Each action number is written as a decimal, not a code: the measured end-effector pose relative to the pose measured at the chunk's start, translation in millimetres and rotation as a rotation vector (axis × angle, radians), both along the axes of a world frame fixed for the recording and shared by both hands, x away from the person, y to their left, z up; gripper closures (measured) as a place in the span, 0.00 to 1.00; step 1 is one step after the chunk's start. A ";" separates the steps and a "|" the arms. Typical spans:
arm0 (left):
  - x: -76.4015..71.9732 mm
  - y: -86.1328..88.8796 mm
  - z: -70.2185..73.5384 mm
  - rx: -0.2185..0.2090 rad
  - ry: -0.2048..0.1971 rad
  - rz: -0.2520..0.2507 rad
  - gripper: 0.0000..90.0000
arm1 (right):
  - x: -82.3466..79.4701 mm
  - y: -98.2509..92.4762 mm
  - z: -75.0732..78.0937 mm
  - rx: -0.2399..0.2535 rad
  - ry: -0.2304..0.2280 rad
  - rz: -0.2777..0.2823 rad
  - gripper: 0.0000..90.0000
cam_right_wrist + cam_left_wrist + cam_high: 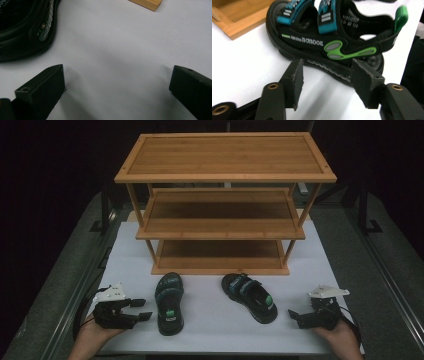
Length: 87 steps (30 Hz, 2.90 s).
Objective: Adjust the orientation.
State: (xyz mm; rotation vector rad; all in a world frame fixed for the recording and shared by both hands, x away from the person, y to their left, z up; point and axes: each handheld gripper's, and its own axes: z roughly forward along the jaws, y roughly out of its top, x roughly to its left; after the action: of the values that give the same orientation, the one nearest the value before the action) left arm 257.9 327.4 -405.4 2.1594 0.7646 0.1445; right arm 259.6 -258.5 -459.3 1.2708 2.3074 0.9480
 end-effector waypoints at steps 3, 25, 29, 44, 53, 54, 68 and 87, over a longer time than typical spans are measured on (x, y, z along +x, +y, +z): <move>3.0 -1.9 7.0 -0.002 -0.014 -0.006 0.47 | 0.0 0.0 0.0 0.000 0.000 0.000 0.00; 34.3 -38.1 34.3 -0.020 -0.060 -0.085 0.47 | 0.1 0.0 0.0 0.000 -0.001 0.001 0.00; 44.1 -46.9 29.2 -0.012 -0.049 -0.098 0.50 | 0.3 -0.1 -0.1 0.000 -0.001 0.002 0.00; 54.0 -64.7 15.2 0.046 -0.035 -0.164 0.74 | 0.2 -0.1 0.0 0.000 0.000 0.001 0.00; 51.6 -67.4 21.7 0.064 -0.067 -0.184 0.77 | 0.4 -0.2 -0.1 -0.001 0.000 0.002 0.00; 52.0 -71.2 24.4 0.050 -0.076 -0.190 0.77 | 0.3 -0.1 0.0 0.000 0.000 0.001 0.00; 69.6 -116.4 35.1 0.053 -0.082 -0.333 0.77 | 0.2 -0.1 0.0 0.001 0.000 0.001 0.00; 81.9 -156.1 18.7 0.063 -0.072 -0.418 0.77 | 0.0 0.0 0.0 0.001 -0.001 0.000 0.00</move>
State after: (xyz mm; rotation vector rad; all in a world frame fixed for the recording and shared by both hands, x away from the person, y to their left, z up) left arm 339.8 171.3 -386.7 2.3106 0.2591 0.0276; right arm 259.6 -258.5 -459.3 1.2695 2.3065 0.9501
